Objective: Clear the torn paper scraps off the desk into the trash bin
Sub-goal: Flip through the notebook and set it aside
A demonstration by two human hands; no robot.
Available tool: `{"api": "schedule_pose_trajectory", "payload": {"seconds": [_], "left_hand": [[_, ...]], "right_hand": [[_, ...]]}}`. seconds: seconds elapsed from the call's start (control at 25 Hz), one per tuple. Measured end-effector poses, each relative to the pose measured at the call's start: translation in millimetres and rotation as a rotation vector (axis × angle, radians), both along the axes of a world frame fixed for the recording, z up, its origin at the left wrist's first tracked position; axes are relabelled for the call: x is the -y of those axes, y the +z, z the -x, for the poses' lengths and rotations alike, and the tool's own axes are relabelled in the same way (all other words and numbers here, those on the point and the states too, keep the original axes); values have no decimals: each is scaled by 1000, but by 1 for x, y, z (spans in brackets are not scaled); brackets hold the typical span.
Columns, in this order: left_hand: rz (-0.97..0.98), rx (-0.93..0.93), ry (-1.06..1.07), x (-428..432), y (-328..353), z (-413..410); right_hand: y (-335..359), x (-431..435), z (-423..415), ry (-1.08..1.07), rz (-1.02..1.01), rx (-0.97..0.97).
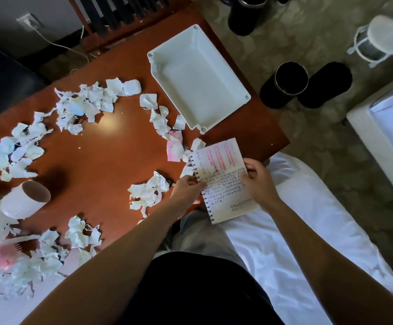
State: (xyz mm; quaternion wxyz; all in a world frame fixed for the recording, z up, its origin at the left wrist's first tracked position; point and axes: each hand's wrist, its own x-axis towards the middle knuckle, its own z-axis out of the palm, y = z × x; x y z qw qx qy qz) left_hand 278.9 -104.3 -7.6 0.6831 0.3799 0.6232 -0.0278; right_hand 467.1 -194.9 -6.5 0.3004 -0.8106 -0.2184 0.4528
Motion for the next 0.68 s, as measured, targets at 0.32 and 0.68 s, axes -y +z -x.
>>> {"api": "schedule_pose_trajectory", "payload": {"seconds": [0.32,0.68], "left_hand": [[84,45,-79,-9,-7,-54],[111,93,-100,-32,-9,-92]], "right_hand": [[-16,-10,-49,160,31,137],[-40,-54,-90,310,89,245]]}}
